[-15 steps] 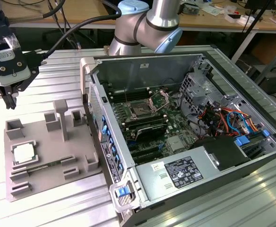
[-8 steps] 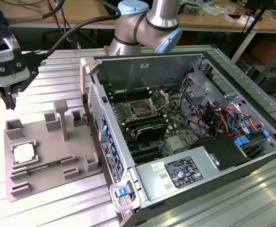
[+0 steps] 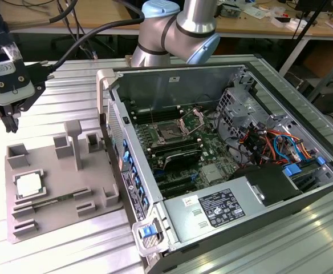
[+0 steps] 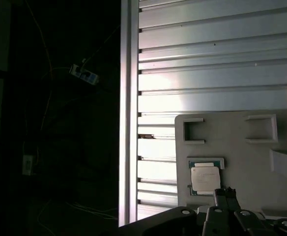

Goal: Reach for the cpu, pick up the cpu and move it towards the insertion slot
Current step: 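Reach for the cpu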

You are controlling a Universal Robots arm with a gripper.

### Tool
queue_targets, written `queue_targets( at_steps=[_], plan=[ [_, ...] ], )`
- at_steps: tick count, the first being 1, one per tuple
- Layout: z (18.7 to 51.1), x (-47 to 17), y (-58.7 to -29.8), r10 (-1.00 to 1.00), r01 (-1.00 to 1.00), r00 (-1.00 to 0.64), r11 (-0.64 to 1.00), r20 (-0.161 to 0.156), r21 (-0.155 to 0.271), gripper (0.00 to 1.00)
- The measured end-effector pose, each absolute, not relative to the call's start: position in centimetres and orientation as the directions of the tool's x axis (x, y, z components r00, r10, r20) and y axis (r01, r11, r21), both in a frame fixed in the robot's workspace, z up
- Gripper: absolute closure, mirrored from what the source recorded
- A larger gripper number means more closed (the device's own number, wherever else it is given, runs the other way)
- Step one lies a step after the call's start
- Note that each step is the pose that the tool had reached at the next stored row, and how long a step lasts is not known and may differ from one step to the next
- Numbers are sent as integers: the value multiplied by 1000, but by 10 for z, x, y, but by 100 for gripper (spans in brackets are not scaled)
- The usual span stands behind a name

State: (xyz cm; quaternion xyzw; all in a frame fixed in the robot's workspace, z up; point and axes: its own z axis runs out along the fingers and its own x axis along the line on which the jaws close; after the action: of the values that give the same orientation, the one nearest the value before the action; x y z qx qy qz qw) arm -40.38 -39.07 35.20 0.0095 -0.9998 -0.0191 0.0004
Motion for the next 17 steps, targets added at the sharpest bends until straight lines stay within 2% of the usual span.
queue_targets(
  at_steps=[17],
  plan=[
    [347, -406, -391, -19, -19, -1000, 999, 0, 38, 89]
  ],
)
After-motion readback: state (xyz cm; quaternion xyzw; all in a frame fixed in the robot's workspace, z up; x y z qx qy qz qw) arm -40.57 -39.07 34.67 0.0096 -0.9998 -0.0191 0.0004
